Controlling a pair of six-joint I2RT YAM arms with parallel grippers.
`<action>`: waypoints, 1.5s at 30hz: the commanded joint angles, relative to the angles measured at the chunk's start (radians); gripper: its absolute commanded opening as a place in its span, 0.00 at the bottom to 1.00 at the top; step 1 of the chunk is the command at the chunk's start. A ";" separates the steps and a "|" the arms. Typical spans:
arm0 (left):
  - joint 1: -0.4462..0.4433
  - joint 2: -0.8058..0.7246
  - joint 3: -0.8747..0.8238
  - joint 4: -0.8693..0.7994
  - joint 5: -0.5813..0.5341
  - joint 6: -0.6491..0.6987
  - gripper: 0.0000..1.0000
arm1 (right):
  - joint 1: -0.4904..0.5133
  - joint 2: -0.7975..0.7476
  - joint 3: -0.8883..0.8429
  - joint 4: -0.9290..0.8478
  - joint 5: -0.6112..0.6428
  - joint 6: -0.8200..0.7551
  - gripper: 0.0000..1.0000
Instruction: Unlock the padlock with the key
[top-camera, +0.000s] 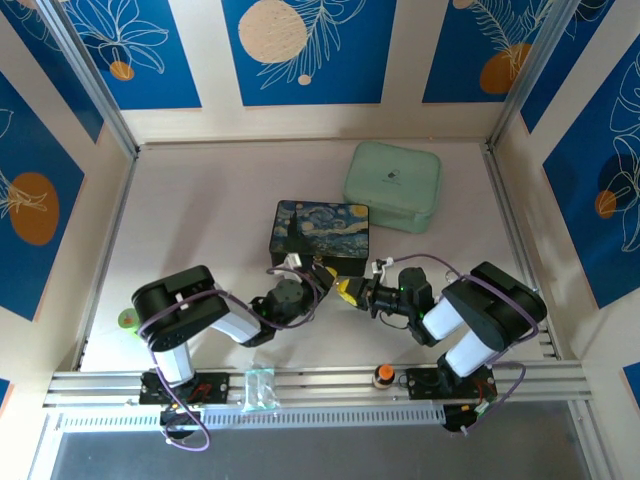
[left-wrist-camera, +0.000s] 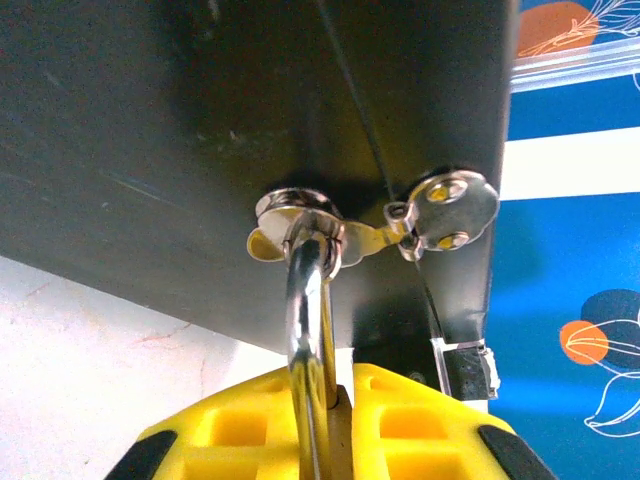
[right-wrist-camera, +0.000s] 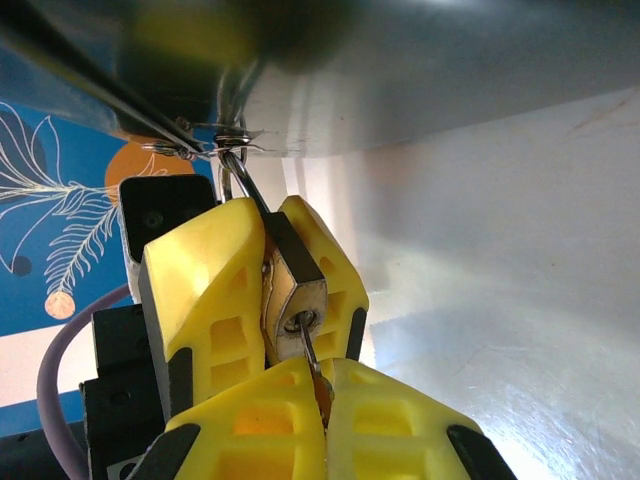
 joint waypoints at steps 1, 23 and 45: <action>-0.023 -0.044 0.022 0.099 0.079 0.008 0.00 | 0.006 -0.058 0.048 -0.001 0.025 -0.032 0.00; -0.029 -0.070 0.041 0.149 0.122 0.015 0.00 | -0.183 0.132 0.102 0.107 -0.200 -0.057 0.00; -0.027 -0.028 0.010 0.159 0.086 -0.007 0.00 | -0.097 -0.177 0.139 -0.410 -0.060 -0.253 0.30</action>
